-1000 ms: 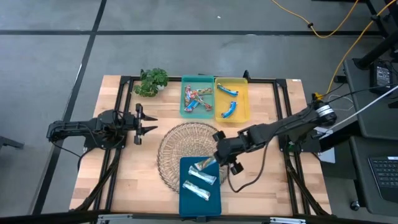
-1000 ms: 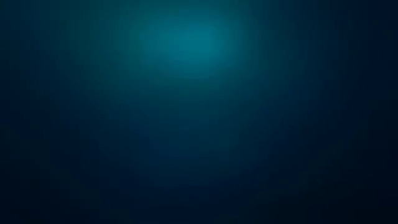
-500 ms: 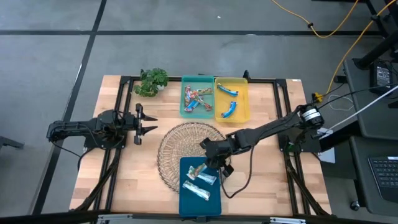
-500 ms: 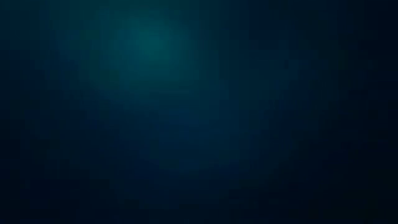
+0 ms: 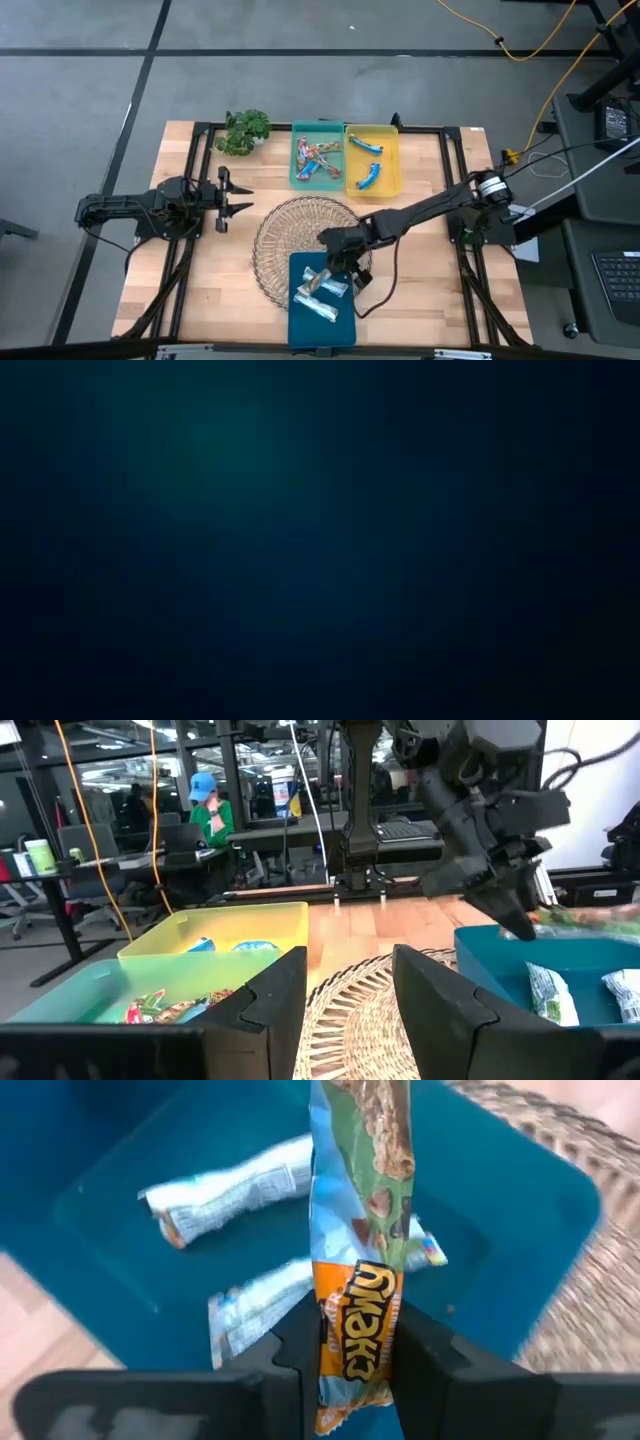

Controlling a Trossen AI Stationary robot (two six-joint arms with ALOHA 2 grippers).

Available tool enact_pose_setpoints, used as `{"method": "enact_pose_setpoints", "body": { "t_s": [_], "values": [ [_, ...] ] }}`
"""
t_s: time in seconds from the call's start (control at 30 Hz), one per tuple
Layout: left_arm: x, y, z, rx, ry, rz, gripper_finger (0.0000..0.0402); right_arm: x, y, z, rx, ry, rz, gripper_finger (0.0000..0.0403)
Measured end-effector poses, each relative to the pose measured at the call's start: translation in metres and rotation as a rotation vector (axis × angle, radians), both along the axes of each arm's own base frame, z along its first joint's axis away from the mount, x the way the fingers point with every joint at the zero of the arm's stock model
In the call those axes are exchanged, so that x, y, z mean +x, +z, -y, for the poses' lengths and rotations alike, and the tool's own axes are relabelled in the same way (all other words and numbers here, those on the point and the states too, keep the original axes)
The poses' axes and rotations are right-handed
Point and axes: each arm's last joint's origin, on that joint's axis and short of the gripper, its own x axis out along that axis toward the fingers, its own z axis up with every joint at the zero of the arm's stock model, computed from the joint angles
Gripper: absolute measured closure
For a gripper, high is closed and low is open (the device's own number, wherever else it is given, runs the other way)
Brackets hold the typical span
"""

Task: Pick and place Granola Bars by type
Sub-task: Put the yellow granola bar into the blue container, then adjust the blue container

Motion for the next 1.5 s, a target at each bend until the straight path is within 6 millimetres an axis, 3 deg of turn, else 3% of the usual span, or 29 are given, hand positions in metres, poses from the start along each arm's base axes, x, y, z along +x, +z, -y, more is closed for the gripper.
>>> {"method": "enact_pose_setpoints", "body": {
  "t_s": [0.53, 0.77, 0.97, 1.2, 1.37, 1.5],
  "values": [
    [0.0, 0.0, 0.0, 0.0, 0.0, 0.0, 0.0258, 0.011, -0.04, 0.012, -0.064, -0.12, -0.117, 0.0306],
    [0.0, 0.0, 0.0, 0.0, 0.0, 0.0, 0.0258, 0.011, -0.038, 0.013, -0.049, -0.122, -0.116, 0.0304],
    [0.0, 0.0, 0.0, 0.0, 0.0, 0.0, 0.0258, 0.018, -0.021, 0.011, -0.047, -0.115, -0.103, 0.0261],
    [0.0, 0.0, 0.0, 0.0, 0.0, 0.0, 0.0258, 0.025, 0.017, 0.011, -0.183, -0.061, -0.1, 0.0194],
    [0.0, 0.0, 0.0, 0.0, 0.0, 0.0, 0.0258, 0.032, 0.049, 0.015, -0.293, -0.067, -0.042, 0.0185],
    [0.0, 0.0, 0.0, 0.0, 0.0, 0.0, 0.0258, 0.037, 0.057, 0.033, -0.327, -0.136, -0.031, 0.0185]
  ]
}}
